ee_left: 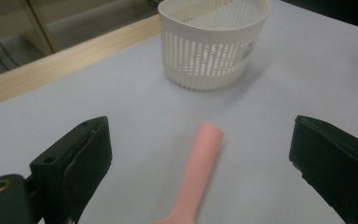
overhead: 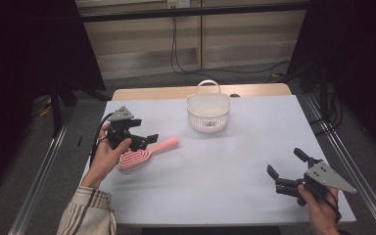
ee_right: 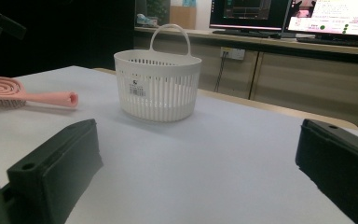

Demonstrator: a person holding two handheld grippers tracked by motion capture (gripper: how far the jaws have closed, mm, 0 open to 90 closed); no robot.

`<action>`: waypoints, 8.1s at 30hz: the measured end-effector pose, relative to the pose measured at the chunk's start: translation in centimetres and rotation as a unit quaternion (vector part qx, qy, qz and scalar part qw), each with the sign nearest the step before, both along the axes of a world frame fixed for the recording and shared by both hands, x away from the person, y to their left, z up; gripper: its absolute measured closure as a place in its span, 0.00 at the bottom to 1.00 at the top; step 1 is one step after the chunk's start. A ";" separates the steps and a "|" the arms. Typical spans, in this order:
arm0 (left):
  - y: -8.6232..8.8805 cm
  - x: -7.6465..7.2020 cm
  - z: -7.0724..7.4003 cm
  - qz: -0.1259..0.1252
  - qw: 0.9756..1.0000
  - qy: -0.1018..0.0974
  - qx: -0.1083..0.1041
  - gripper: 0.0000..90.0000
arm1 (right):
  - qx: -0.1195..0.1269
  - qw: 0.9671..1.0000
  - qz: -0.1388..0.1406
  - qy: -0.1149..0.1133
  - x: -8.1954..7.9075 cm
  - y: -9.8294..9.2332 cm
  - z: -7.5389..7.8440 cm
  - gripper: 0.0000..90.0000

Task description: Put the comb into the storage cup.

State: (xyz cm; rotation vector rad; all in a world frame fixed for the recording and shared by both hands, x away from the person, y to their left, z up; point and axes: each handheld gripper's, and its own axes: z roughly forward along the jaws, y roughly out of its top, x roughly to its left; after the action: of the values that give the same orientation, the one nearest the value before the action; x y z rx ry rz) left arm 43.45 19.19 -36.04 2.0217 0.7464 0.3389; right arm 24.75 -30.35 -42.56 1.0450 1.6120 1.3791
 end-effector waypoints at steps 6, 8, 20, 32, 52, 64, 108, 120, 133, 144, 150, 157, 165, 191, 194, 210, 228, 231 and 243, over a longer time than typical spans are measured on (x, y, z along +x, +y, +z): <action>-0.2 0.0 0.5 -0.033 0.999 0.007 0.033 0.08 | 0.000 1.000 -0.002 0.000 0.0 0.0 0.0 0.00; -0.2 0.1 0.6 -0.041 0.998 -0.001 0.048 0.08 | -0.001 1.000 -0.002 0.000 0.0 -0.1 0.0 0.00; 2.4 -0.4 0.8 -0.035 0.995 0.037 0.082 0.06 | -0.002 1.000 -0.003 0.000 0.1 0.0 0.0 0.00; 4.8 0.1 -0.4 -0.070 0.994 0.052 0.069 0.06 | -0.004 1.000 -0.006 0.002 0.1 -0.1 0.0 0.00; 5.1 1.4 -2.7 -0.084 0.979 0.114 0.145 0.05 | -0.002 1.000 -0.009 0.002 0.2 -0.1 0.0 0.00; 4.0 1.5 -3.5 -0.109 0.971 0.113 0.180 0.11 | -0.005 1.000 -0.005 0.002 0.2 0.0 0.0 0.00; 1.6 1.9 -6.6 -0.147 0.943 0.126 0.270 0.19 | -0.008 1.000 0.001 0.002 0.1 0.0 -0.1 0.00; 1.7 1.8 -6.8 -0.154 0.943 0.117 0.272 0.20 | -0.008 1.000 0.002 0.002 0.1 0.0 -0.1 0.00; 1.7 2.0 -7.0 -0.156 0.943 0.126 0.266 0.21 | -0.009 1.000 0.003 0.002 0.1 0.0 -0.1 0.00; 1.7 1.8 -6.9 -0.146 0.945 0.131 0.262 0.22 | -0.009 1.000 0.003 0.002 0.1 0.0 -0.1 0.00; 1.6 1.8 -6.8 -0.131 0.948 0.141 0.252 0.22 | -0.008 1.000 0.003 0.003 0.1 0.0 -0.1 0.00; 1.8 1.8 -6.6 -0.125 0.950 0.151 0.245 0.22 | -0.009 1.000 0.003 0.002 0.1 0.0 -0.1 0.00; 1.7 1.6 -6.3 -0.114 0.954 0.148 0.234 0.22 | -0.007 1.000 0.003 0.002 0.2 0.0 -0.1 0.00; 2.9 1.2 -5.1 -0.087 0.971 0.133 0.178 0.22 | -0.007 1.000 0.002 0.002 0.2 0.0 -0.1 0.00; 3.1 1.2 -4.9 -0.085 0.973 0.131 0.172 0.22 | -0.007 1.000 0.003 0.002 0.2 0.0 -0.1 0.00; 3.4 0.6 -3.5 -0.083 0.982 0.106 0.134 0.22 | -0.007 1.000 0.003 0.002 0.1 0.0 -0.1 0.00; 2.9 -0.3 -2.0 -0.077 0.990 0.077 0.093 0.22 | -0.010 1.000 0.006 0.001 0.2 0.0 -0.1 0.00; 2.6 -0.4 -1.9 -0.083 0.989 0.081 0.092 0.22 | -0.011 1.000 0.006 0.002 0.2 0.1 -0.1 0.00; 1.3 -1.0 -1.7 -0.103 0.988 0.075 0.092 0.22 | -0.010 1.000 0.008 0.003 0.3 0.2 -0.2 0.00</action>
State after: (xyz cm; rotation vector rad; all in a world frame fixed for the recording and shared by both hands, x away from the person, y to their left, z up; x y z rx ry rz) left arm 42.40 20.49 -37.76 2.2953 0.6080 0.1416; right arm 25.07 -30.15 -42.75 1.0277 1.6389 1.3675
